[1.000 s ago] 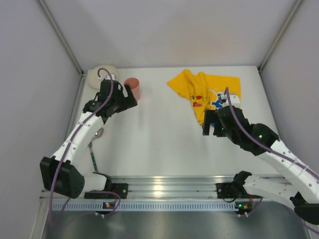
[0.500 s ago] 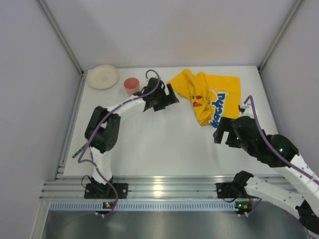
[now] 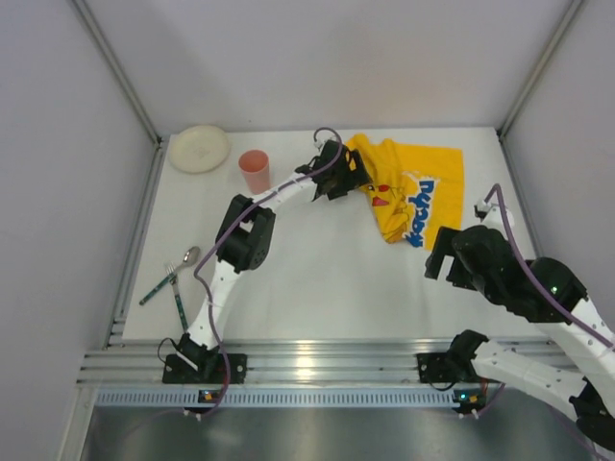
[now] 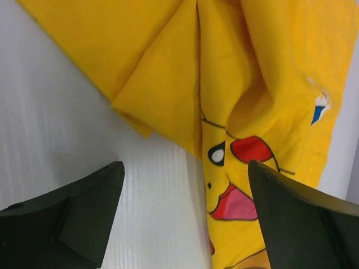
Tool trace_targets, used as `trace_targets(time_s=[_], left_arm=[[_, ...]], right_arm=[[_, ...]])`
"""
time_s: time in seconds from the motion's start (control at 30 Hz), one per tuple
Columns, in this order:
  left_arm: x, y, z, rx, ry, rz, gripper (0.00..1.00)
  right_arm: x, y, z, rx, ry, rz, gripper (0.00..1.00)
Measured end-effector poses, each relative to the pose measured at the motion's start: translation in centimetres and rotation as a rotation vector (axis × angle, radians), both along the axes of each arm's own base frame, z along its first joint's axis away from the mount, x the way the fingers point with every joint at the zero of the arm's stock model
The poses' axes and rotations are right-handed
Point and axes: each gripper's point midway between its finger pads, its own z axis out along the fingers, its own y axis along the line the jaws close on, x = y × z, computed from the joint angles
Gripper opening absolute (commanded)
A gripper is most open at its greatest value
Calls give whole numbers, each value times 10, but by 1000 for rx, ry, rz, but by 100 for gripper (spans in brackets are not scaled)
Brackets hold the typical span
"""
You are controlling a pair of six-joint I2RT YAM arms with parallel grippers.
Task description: Set the dinner table for one person
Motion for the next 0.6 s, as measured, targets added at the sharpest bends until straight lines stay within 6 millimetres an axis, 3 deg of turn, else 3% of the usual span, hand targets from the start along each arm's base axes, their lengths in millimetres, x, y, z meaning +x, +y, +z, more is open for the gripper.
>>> trace_targets(time_s=[0.07,0.17,0.2,0.37,0.53,0.6], left_arm=[[13,-6,1,-5,-22,14,98],[27,-10,-1,-6,-44,49,88],[30,-10,-1,-7,-50,59,75],[45,-14,-14,-31,-44,84,33],[52,-9,-23,-60,-20,74,14],[53,-5,-24,-76,-5,61,0]], right_arm=[[2,0,-2,-23,16,-3,100],[8,3,-7,-75,50,-7,100],[11,5,-8,-96,62,-3,100],[23,12,-19,-197,119,19,100],[36,18,-28,-212,152,55,100],[48,11,-33,-174,163,23,100]])
